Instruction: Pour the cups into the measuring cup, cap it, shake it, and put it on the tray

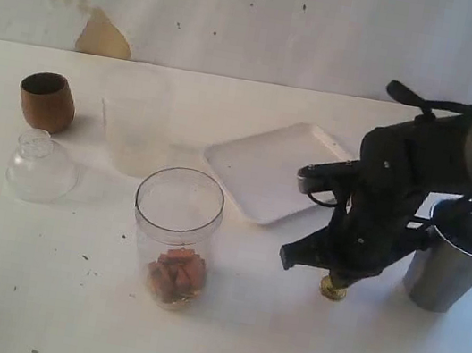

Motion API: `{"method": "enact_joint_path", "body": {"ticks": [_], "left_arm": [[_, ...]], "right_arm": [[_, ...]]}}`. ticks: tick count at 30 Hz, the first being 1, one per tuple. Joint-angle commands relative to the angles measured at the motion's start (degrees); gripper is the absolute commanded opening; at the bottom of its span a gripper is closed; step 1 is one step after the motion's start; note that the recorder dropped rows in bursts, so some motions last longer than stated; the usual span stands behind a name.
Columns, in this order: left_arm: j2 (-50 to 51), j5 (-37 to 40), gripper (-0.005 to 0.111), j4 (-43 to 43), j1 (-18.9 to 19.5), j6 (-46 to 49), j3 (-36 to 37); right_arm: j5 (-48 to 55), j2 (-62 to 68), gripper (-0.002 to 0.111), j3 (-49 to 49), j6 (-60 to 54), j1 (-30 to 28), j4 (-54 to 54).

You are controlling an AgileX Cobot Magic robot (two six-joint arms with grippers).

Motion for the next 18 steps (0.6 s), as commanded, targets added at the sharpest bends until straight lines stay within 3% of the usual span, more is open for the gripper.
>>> {"method": "enact_joint_path", "body": {"ticks": [1, 8, 18], "left_arm": [[-0.28, -0.5, 0.0, -0.53, -0.32, -0.12, 0.37], [-0.28, -0.5, 0.0, -0.53, -0.32, -0.12, 0.37], [-0.28, -0.5, 0.0, -0.53, -0.32, -0.12, 0.37]], "right_arm": [[-2.26, -3.5, 0.0, 0.05, -3.14, 0.03, 0.57], [-12.49, 1.95, 0.0, -0.39, -2.91, 0.03, 0.47], [0.92, 3.79, 0.0, 1.06, -2.47, 0.03, -2.42]]}}
